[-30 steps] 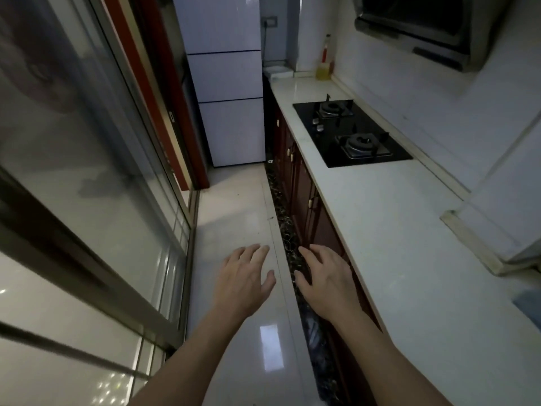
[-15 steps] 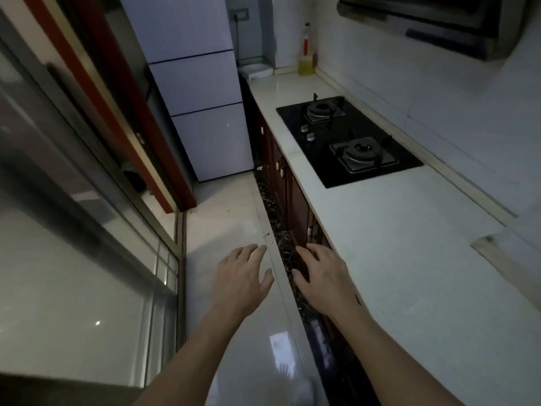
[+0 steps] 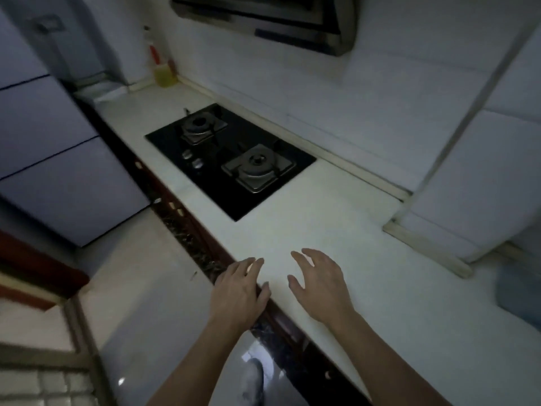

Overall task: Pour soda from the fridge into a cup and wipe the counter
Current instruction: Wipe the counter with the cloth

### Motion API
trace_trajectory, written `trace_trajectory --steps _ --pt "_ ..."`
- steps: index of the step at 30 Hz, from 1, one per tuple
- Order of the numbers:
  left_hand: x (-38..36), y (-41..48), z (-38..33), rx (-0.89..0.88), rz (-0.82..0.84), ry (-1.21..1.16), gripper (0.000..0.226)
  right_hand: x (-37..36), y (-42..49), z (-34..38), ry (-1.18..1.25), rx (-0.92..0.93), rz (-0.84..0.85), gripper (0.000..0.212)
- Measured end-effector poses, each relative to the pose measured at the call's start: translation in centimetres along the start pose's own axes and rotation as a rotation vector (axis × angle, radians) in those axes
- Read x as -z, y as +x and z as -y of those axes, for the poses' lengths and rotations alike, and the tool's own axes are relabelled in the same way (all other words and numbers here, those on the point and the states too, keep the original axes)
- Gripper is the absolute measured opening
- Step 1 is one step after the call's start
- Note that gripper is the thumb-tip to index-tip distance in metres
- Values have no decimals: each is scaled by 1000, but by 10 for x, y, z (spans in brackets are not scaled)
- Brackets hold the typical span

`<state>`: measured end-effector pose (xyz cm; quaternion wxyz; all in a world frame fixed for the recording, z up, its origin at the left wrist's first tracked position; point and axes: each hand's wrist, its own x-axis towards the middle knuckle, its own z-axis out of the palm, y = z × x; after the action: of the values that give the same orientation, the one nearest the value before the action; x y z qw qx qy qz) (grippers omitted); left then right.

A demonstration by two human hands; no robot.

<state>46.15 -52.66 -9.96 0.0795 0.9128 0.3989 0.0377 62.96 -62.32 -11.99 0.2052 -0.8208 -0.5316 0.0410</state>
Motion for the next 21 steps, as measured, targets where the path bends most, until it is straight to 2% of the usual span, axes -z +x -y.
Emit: trace_trajectory --steps 5,13,21 --pt "-29 71 -17 -232 128 -68 55 0 1 -45 -46 -251 -36 53" --pt "-53 161 -34 -522 252 -61 55 9 -7 -75 -106 -607 -108 51" --pt "-81 208 -73 -715 442 -91 66 9 -46 -89 -113 -863 -133 55"
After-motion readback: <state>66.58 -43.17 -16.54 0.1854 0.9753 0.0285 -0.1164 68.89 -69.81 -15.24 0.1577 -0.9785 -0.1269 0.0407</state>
